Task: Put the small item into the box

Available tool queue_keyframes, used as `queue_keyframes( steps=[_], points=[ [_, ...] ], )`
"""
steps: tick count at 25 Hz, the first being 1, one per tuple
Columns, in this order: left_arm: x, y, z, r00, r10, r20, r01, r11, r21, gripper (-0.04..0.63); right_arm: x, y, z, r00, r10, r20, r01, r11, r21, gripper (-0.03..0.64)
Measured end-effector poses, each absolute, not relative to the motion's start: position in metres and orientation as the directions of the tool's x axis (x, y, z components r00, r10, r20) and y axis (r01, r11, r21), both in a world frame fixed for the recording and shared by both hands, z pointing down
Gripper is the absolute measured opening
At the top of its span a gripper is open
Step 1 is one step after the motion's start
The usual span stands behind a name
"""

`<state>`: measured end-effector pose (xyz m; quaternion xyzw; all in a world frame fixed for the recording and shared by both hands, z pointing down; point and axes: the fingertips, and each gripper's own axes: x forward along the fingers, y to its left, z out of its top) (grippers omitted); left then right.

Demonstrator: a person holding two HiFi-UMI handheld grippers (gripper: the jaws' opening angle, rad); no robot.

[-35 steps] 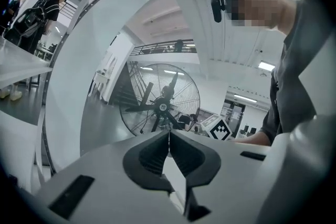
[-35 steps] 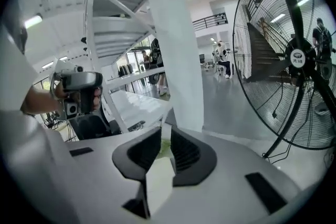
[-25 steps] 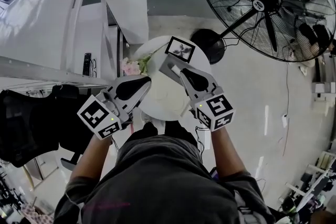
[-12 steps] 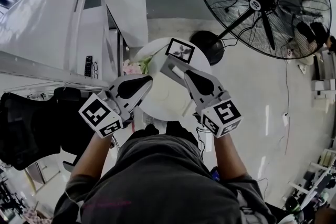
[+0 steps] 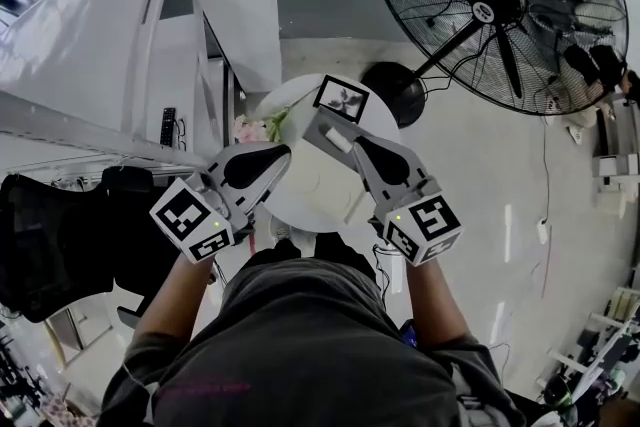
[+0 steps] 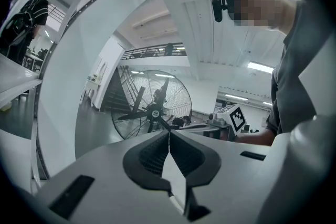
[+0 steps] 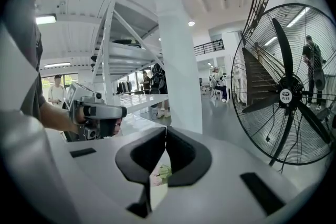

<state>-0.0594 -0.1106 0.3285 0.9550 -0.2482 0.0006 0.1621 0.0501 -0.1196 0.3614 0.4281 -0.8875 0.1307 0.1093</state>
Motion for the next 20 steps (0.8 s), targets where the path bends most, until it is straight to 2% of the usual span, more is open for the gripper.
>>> queue_keyframes(
  steps=[20],
  points=[
    [-0.047,-0.105,0.333,0.867,-0.49,0.093,-0.492,-0.811,0.316,0.021,0.063,-0.117,0.373,-0.617,-0.72,0.317,-0.783,0.6,-0.161,0.021]
  ],
)
